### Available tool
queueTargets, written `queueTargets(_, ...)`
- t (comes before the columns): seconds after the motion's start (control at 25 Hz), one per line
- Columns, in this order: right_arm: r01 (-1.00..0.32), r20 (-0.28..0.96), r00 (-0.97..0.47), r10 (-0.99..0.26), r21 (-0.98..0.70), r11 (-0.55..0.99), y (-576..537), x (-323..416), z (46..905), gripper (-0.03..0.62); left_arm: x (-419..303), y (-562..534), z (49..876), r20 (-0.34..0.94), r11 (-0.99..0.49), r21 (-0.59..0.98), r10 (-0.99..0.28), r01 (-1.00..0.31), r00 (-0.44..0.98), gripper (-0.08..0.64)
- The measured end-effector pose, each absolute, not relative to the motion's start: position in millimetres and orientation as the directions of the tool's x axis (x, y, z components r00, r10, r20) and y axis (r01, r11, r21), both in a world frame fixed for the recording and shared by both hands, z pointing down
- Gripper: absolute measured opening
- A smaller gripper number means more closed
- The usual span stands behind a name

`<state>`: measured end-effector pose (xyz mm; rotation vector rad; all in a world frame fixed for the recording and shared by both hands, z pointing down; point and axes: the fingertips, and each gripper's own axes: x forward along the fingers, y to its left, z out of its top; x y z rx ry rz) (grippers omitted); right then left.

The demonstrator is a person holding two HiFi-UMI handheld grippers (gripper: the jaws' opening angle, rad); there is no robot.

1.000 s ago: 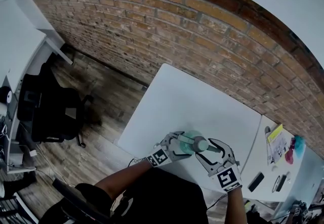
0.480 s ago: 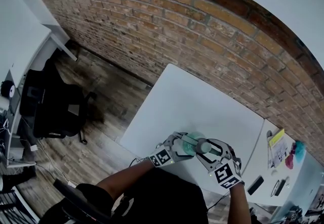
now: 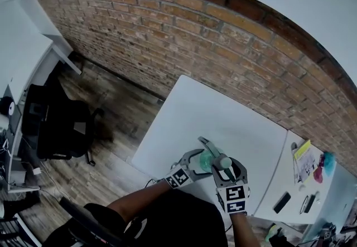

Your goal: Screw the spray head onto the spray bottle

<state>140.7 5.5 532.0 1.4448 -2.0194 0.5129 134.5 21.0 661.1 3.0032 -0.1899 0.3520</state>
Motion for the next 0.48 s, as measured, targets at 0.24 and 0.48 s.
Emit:
queueTargets(0.24,-0.931,0.646,-0.263,-0.716,0.026,0.365,5,141,520,0.256,136,20,662,0.244,-0.986,0.11,-0.099,-0.129,0.965,0.466)
queueTargets(0.48,-0.763,0.706,-0.399,-0.585,0.098,0.639,13,138,500,0.262,135,20,662,0.244,-0.986,0.112,-0.093,-0.123,0.965,0.466)
